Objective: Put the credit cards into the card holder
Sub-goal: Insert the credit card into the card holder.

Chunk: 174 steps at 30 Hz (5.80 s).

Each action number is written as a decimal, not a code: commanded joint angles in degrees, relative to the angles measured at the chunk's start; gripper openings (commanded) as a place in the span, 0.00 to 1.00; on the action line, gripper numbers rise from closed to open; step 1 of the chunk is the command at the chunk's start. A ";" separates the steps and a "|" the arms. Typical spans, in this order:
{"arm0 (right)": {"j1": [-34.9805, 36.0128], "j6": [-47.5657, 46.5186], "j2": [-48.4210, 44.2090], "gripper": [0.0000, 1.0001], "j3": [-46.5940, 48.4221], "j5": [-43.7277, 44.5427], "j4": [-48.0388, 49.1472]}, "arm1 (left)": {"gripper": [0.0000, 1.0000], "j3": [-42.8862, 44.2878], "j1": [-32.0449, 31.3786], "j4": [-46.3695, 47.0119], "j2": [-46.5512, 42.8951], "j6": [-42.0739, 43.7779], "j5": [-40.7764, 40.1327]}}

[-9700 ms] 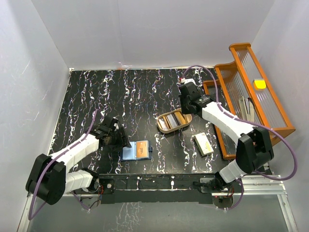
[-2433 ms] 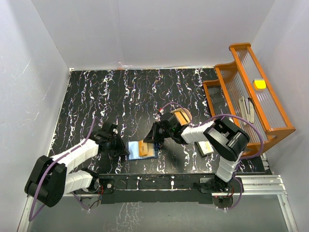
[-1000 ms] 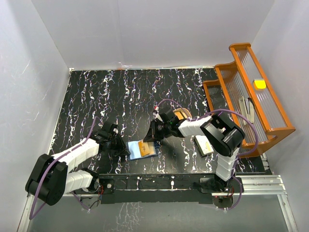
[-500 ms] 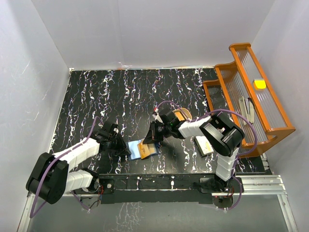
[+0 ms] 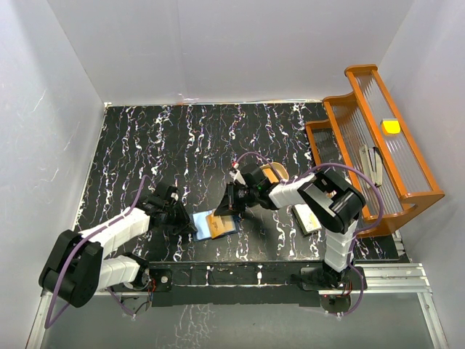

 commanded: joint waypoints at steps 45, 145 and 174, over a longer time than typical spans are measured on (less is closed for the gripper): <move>1.82 -4.01 -3.48 0.22 2.37 10.28 -5.77 | 0.14 -2.88 -0.28 1.43 -1.69 -1.50 3.07; 12.27 -2.11 -7.17 0.50 8.69 18.36 -13.30 | 0.48 -5.65 -0.19 5.25 -13.56 -2.13 -2.88; 12.29 -3.17 -1.59 0.50 11.63 18.45 -13.84 | 0.45 -8.48 -0.19 10.98 -12.92 -4.32 -0.65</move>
